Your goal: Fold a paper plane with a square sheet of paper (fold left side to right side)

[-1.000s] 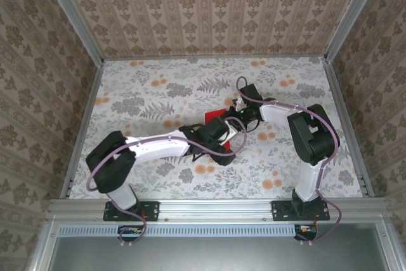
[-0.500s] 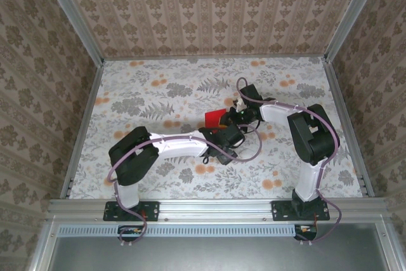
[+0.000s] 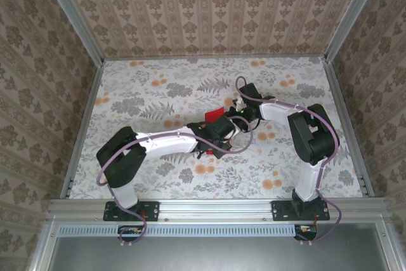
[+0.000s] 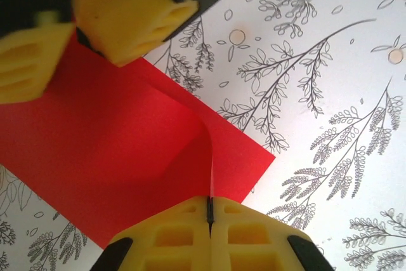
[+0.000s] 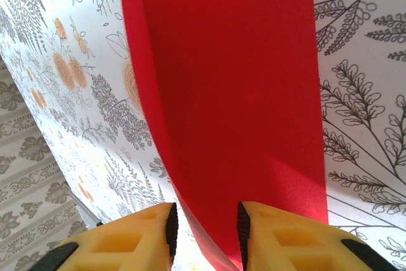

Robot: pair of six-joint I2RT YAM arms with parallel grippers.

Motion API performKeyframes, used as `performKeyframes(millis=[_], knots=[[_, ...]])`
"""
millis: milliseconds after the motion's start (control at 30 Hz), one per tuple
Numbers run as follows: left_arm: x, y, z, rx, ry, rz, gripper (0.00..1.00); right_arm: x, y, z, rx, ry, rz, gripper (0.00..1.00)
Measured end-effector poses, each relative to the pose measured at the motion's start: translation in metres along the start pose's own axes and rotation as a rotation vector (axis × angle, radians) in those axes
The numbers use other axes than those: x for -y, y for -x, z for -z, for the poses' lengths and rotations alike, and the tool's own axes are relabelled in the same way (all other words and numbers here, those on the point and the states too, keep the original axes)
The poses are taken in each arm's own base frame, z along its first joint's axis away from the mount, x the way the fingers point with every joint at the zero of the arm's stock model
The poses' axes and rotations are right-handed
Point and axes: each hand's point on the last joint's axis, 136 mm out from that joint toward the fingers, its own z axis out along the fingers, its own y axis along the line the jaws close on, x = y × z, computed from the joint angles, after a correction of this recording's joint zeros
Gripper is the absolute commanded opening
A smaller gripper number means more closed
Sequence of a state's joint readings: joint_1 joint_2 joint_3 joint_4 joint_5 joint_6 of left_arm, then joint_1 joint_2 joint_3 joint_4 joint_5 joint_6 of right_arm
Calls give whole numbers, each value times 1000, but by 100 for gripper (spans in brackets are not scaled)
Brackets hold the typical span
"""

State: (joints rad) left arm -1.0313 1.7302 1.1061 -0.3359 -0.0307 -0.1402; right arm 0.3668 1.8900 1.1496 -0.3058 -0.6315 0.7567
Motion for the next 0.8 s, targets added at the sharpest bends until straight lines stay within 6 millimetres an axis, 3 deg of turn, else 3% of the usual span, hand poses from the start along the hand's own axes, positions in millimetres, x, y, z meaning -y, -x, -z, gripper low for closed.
performKeyframes(millis=[167,333,500,633,800], knots=[[-8,0,6,42,-123,117,0,-6,9,11,56,14,26,47],[-16,-5,3,66,-247,246,0,-19,15,47,178,72,72,53],[-24,-15,3,77,-315,339,0,-16,4,63,219,85,91,31],[-30,-13,9,106,-343,379,0,8,-22,48,169,42,73,13],[-39,-8,15,136,-358,410,0,24,-61,22,72,-9,81,6]])
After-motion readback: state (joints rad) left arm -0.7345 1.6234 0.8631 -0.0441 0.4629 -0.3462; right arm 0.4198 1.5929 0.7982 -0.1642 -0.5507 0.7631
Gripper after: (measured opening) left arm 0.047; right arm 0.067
